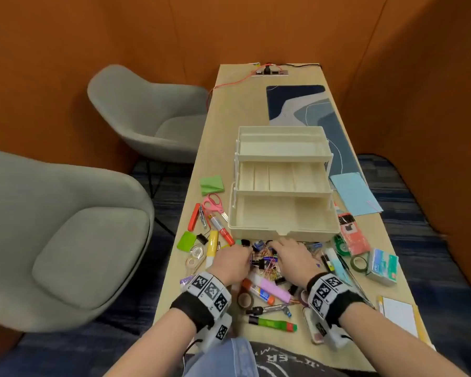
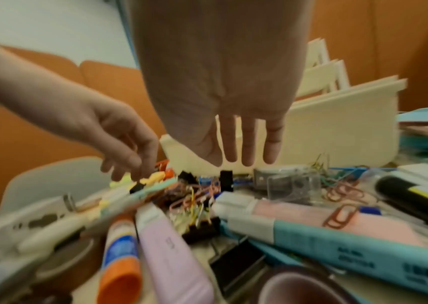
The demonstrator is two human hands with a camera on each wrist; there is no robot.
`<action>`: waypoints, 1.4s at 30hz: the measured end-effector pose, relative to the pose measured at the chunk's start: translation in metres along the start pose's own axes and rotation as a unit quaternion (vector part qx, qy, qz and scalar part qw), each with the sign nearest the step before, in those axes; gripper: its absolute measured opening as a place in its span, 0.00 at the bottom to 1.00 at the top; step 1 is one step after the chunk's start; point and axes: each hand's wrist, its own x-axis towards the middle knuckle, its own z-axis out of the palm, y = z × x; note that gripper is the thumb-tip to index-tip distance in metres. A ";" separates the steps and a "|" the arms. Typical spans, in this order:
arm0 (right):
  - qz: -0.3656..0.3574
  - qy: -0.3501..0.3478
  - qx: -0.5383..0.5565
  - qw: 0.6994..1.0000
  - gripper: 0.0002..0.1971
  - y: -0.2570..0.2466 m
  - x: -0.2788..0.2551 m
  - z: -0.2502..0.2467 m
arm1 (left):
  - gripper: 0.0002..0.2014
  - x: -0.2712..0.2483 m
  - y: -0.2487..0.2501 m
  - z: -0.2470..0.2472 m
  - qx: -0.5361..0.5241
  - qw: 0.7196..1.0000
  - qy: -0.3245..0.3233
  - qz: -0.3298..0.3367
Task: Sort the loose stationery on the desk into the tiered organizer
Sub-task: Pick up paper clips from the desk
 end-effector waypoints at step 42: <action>0.267 0.177 0.804 0.501 0.12 0.061 -0.064 -0.028 | 0.15 0.049 0.029 0.031 0.069 0.993 0.057 0.075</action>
